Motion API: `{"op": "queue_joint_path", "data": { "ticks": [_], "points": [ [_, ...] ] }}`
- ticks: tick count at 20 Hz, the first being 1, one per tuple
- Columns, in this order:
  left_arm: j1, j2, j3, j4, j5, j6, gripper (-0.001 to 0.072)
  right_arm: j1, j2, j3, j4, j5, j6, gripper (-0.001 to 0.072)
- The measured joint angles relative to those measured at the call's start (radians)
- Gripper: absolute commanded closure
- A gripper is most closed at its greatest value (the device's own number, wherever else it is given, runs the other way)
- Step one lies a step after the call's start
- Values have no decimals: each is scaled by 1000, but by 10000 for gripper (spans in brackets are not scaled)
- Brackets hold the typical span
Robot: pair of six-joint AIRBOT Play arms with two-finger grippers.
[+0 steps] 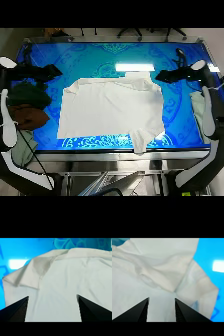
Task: Fold the shirts.
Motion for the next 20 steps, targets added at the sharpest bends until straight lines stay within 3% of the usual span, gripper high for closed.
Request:
{"op": "queue_joint_path", "data": {
  "ticks": [1,6,12,16,19,20],
  "points": [
    [25,19,-13,15,-62,-12,166,-32,27,-13,-2,53,9,346],
    [140,214,-403,122,-188,-24,175,-213,201,-252,-9,206,20,345],
    [237,410,-949,164,-75,28,175,-415,422,-635,-9,201,-3,345],
    [251,429,-1088,154,-6,42,176,-465,487,-791,-8,158,-12,345],
    [254,404,-1120,56,24,87,179,-475,502,-883,-6,138,-25,345],
    [254,393,-1126,8,41,113,376,-474,505,-913,-4,137,-29,344]
  ]
}}
